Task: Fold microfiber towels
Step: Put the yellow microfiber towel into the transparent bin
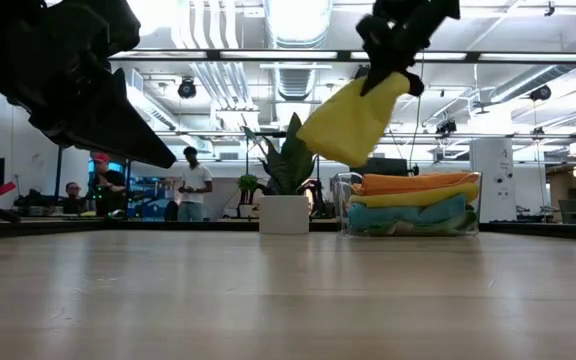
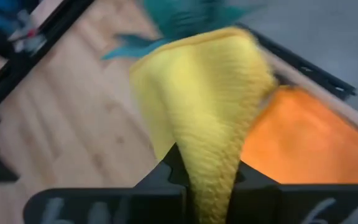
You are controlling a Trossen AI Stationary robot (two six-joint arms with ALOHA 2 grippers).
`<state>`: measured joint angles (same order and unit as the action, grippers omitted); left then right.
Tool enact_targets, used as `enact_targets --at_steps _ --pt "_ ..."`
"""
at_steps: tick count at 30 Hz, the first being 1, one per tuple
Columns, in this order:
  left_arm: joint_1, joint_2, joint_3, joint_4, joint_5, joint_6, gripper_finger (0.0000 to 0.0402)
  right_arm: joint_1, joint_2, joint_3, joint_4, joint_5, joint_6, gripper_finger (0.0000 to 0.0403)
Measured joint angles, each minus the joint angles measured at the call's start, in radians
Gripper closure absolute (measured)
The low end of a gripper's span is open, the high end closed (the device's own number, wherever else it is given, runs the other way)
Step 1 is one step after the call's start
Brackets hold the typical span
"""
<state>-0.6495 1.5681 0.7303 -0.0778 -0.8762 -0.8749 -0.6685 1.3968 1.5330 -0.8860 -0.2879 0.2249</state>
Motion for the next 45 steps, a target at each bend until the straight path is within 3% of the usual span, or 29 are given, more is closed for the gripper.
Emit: enact_targets --at_steps 7,12,20,35,45 --pt "0.000 0.000 0.000 0.000 0.000 0.000 0.0391 -0.163 0.006 -0.020 -0.001 -0.016 0.002 0.0390" --pt "0.000 0.000 0.000 0.000 0.000 0.000 0.0391 -0.220 0.006 -0.090 0.045 -0.043 0.045 0.0390" --pt "0.000 0.000 0.000 0.000 0.000 0.000 0.0391 -0.241 0.008 -0.216 0.115 -0.046 0.124 0.0390" --pt "0.000 0.000 -0.003 -0.001 0.000 0.000 0.0391 -0.259 0.006 -0.245 0.003 0.198 0.093 0.0390" --pt "0.000 0.000 -0.006 -0.001 0.000 -0.002 0.0391 -0.257 0.006 -0.303 -0.002 0.204 0.055 0.0385"
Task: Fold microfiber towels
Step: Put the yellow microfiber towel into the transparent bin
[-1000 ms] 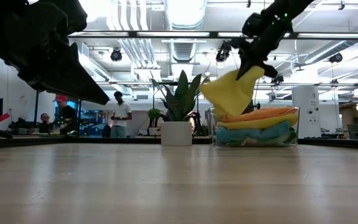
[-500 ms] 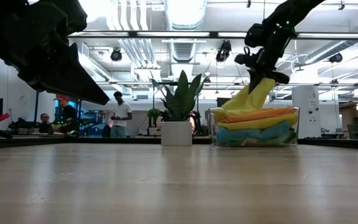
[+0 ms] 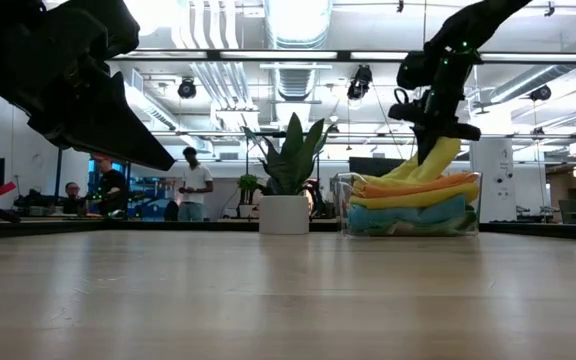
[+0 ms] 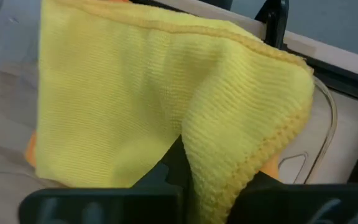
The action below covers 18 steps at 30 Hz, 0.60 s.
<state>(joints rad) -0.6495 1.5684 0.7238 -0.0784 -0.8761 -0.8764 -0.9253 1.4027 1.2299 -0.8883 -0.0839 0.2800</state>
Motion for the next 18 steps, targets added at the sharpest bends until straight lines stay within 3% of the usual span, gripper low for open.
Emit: enact_targets --at_steps 9,18 --pt "0.000 0.000 -0.006 0.000 0.000 -0.003 0.0391 0.000 0.000 -0.005 0.001 0.033 -0.027 0.0278" --pt "0.000 0.000 -0.011 0.001 0.000 -0.007 0.0391 0.000 0.000 0.088 -0.093 0.219 -0.116 0.0202"
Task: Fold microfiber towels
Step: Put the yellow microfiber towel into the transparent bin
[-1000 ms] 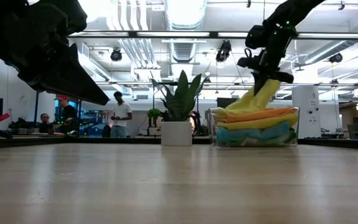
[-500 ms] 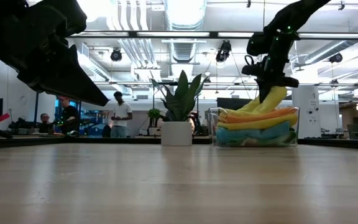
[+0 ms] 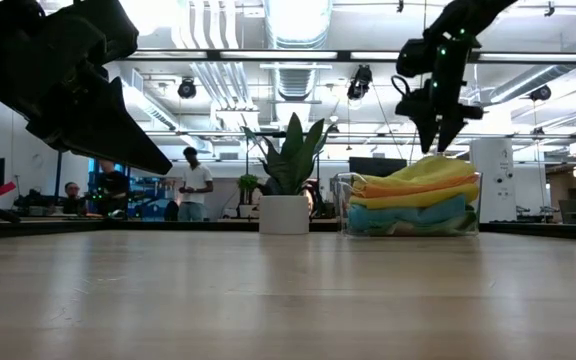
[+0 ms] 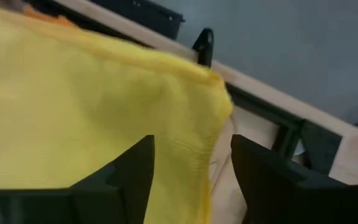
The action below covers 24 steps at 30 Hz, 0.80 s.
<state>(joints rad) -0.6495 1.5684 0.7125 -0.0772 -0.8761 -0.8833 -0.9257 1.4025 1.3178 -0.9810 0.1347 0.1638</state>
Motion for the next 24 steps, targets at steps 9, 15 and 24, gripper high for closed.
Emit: enact_targets --at_steps 9,15,24 --pt "0.002 0.000 0.000 0.008 0.000 0.000 0.0391 0.013 -0.004 0.085 -0.009 0.009 -0.073 0.0238" --pt "0.006 0.000 0.000 0.009 -0.021 0.000 0.0391 0.063 -0.016 0.058 -0.020 0.007 -0.102 0.0319" --pt "0.008 0.000 0.000 0.010 -0.023 0.000 0.0391 0.114 -0.023 0.010 -0.040 0.012 -0.112 0.0391"
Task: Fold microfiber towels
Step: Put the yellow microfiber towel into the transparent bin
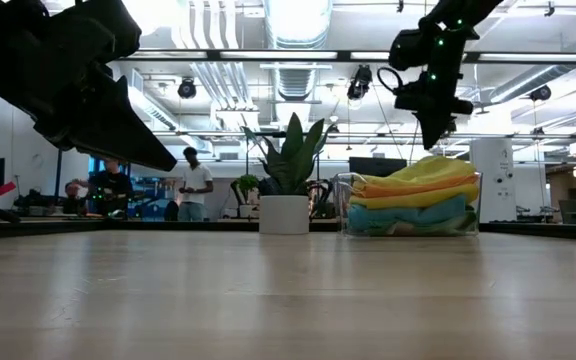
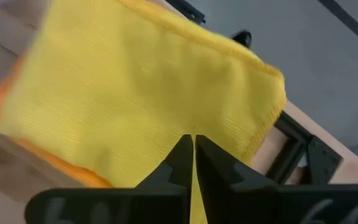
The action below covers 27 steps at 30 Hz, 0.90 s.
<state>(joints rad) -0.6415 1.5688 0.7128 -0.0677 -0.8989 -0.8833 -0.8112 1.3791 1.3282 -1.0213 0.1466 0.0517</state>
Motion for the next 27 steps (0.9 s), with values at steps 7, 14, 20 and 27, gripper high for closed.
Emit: enact_targets --at_steps 7,14,20,27 --pt "0.000 0.000 0.000 0.000 0.000 0.000 0.0391 0.000 0.007 -0.062 0.017 0.049 0.012 0.0394" --pt "0.000 0.000 0.000 0.006 0.000 0.000 0.0391 0.000 0.014 -0.121 0.064 0.049 0.015 0.0394" --pt "0.000 0.000 0.000 0.007 0.000 0.000 0.0391 0.000 0.015 -0.178 0.123 0.049 0.017 0.0394" --pt "0.000 0.000 0.000 0.007 0.000 0.003 0.0391 0.000 0.016 -0.236 0.180 0.041 0.004 0.0394"
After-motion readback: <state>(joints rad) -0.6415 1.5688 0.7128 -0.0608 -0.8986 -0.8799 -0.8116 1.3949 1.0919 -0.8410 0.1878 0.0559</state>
